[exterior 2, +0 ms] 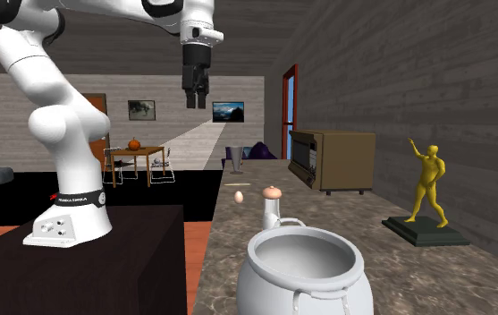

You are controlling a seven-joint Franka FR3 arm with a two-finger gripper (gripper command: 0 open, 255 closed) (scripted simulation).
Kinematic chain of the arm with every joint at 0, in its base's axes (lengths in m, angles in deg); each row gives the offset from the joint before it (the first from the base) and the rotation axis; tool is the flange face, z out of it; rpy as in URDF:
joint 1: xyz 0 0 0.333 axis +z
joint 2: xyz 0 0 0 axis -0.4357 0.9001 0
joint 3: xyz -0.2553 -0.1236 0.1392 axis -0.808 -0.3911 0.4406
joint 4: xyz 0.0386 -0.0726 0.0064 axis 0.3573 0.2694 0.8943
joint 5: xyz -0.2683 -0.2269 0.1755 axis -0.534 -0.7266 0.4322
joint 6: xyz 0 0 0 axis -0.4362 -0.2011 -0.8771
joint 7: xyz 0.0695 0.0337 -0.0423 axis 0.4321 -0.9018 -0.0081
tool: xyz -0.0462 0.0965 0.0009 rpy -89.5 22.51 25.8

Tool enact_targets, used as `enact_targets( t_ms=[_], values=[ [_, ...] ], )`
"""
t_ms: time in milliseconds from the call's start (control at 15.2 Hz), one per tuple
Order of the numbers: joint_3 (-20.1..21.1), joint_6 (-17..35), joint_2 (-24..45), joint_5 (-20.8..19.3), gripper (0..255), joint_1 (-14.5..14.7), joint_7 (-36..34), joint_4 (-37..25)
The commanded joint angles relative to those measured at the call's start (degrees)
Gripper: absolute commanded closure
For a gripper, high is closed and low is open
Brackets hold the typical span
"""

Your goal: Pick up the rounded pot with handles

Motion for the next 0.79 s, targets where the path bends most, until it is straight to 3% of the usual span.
enact_targets(
  t_ms=[0,726],
  values=[
    [-0.4,3.5,3.8,-0.3,0,-0.2,0.1,-0.6],
    [-3.5,19.8,24.8,-0.6,0,-1.6,2.0,-5.9]
  ],
)
